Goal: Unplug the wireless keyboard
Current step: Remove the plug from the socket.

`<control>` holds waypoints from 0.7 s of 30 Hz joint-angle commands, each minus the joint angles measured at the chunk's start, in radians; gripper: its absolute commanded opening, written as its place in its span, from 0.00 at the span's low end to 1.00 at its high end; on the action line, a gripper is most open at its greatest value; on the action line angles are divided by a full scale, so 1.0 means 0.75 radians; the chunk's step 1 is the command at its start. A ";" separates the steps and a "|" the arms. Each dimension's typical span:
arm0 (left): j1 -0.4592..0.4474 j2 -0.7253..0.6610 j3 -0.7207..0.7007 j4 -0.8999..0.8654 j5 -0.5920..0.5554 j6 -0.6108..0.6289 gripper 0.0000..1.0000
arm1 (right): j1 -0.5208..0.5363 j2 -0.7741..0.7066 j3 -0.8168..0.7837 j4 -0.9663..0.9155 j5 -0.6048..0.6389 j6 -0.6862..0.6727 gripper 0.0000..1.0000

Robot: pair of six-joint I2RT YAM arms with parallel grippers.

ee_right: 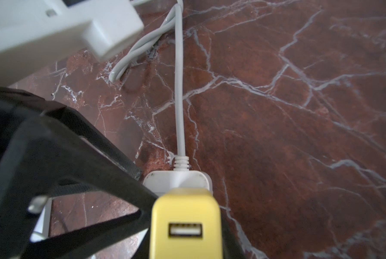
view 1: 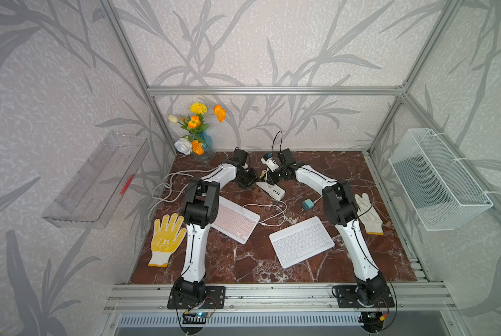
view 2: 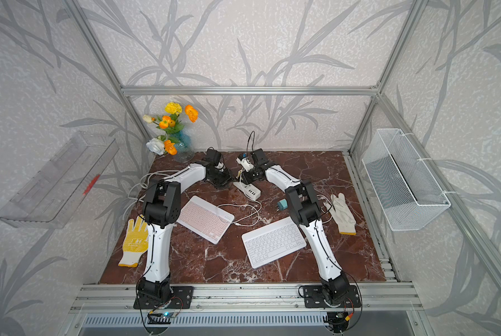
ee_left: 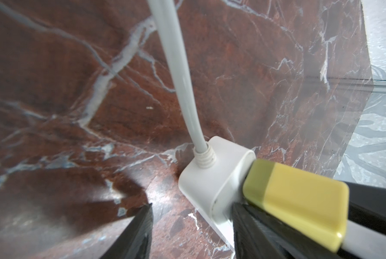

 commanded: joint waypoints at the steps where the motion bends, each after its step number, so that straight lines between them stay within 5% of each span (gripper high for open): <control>1: -0.013 0.060 -0.067 -0.097 -0.062 0.007 0.55 | 0.068 -0.049 -0.056 -0.063 0.084 -0.046 0.24; 11: -0.015 0.083 -0.079 -0.103 -0.062 0.013 0.53 | 0.250 -0.125 -0.097 -0.060 0.612 -0.381 0.36; 15: -0.017 0.084 -0.083 -0.101 -0.059 0.013 0.52 | 0.230 -0.121 -0.080 -0.083 0.529 -0.330 0.37; 21: -0.017 0.084 -0.085 -0.106 -0.061 0.019 0.52 | 0.173 -0.111 -0.032 -0.122 0.367 -0.187 0.17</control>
